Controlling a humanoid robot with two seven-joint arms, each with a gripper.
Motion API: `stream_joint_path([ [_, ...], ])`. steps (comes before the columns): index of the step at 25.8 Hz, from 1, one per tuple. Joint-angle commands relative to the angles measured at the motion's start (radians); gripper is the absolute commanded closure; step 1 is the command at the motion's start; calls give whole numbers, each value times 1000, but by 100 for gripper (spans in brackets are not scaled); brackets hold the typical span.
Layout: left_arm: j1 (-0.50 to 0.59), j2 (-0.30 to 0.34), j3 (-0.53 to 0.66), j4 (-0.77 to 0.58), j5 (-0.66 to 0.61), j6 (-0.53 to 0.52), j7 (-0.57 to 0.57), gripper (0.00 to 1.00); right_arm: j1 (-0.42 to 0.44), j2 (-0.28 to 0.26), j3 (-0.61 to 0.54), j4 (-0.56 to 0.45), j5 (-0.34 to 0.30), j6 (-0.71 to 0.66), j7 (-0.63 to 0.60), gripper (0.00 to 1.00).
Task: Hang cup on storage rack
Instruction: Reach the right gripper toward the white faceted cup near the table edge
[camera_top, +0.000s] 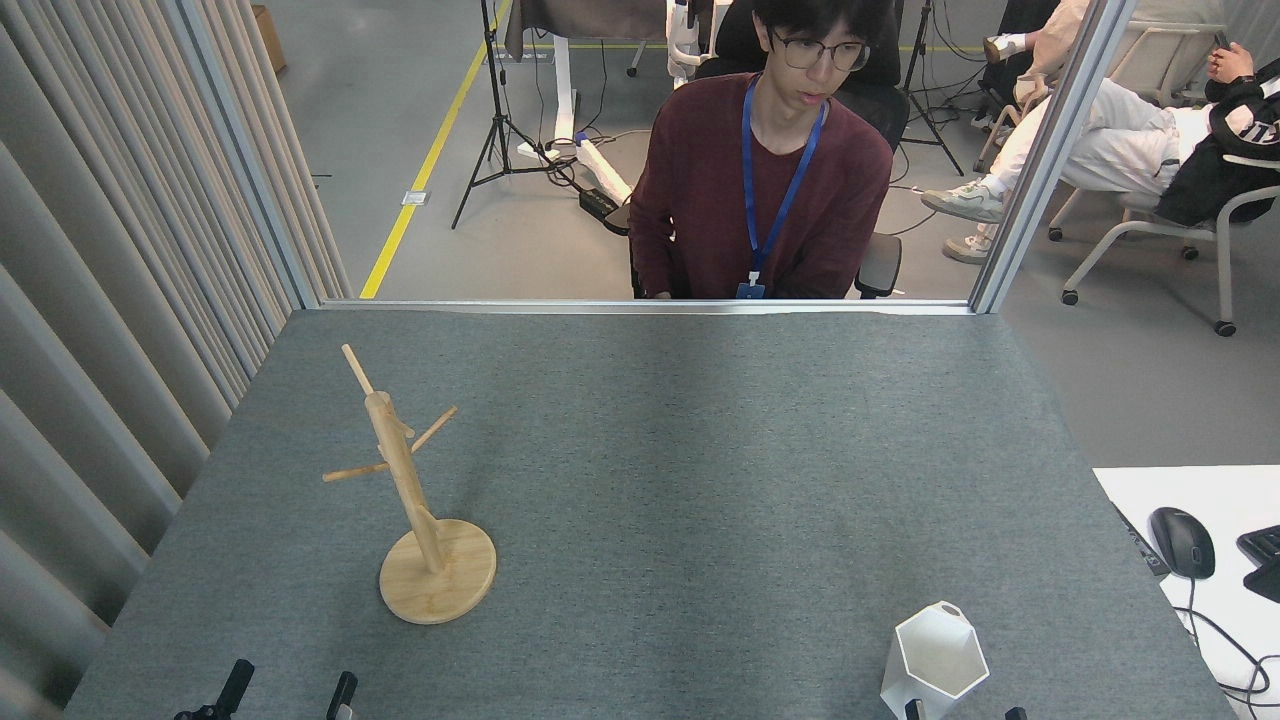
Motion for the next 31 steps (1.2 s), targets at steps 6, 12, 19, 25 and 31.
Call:
stream_joint_path([
  [6, 0, -1, 0, 9, 0, 1, 0, 1, -2, 3, 0, -2, 0, 0, 3, 1],
  [12, 0, -1, 4, 5, 1, 1, -1, 1, -9, 3, 2, -1, -2, 0, 9, 1],
  [19, 0, -1, 4, 4, 1, 12, -1, 1, -20, -3, 2, 21, -3, 0, 12, 1],
  [25, 0, -1, 2, 5, 1, 12, -1, 1, -54, -10, 5, 33, 3, 0, 17, 1],
  [31, -2, -1, 2, 5, 1, 12, 0, 1, -77, -12, 6, 56, 9, -2, 17, 1],
])
